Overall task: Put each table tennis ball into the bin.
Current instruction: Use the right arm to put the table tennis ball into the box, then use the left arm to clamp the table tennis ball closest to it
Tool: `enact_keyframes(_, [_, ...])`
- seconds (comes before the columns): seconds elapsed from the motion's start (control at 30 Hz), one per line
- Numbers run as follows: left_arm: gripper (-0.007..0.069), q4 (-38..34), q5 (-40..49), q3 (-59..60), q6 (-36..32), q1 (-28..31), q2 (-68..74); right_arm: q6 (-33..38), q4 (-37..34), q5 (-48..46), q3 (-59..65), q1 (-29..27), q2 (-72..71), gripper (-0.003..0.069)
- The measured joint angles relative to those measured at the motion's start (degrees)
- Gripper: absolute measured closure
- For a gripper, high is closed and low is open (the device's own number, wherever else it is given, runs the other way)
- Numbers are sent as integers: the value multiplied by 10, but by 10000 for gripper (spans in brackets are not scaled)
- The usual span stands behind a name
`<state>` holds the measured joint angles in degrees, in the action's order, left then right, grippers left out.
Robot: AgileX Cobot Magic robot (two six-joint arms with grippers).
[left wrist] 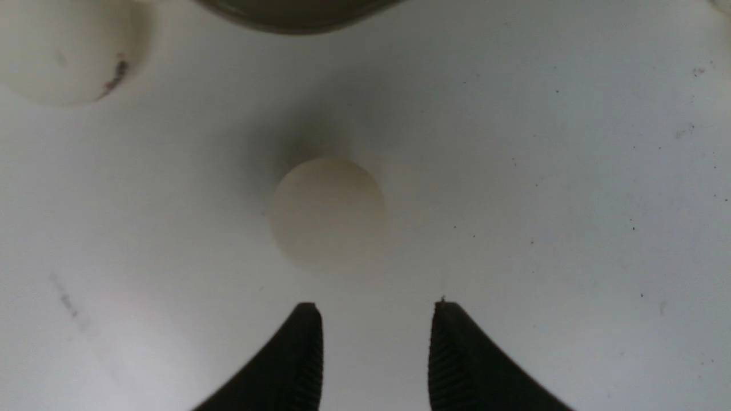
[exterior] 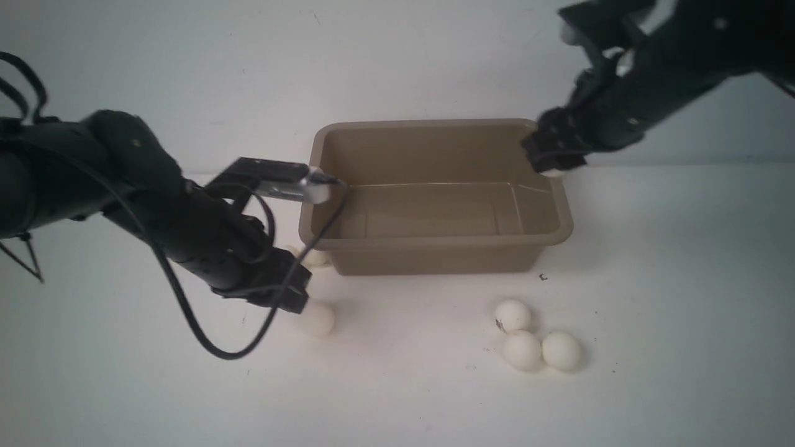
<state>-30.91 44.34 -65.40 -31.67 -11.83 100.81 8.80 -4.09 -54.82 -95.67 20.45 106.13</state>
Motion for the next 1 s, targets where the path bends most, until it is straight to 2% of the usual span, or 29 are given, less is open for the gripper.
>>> enact_keyframes(0.3, [372,59,-41,0,33,-25,32,12,-3,-70,-195,3,140,315])
enact_keyframes(0.47, [316,73,-58,0,33,-25,35,25,-24,-75,-247,3,190,307])
enact_keyframes(0.7, [151,71,-74,0,33,-25,38,26,-36,-66,-250,3,201,113])
enact_keyframes(0.8, [118,60,-83,0,31,-25,42,26,-40,-64,-250,3,201,85])
enact_keyframes(1.0, [113,43,-89,-10,14,-40,72,26,-45,-70,-250,3,201,76])
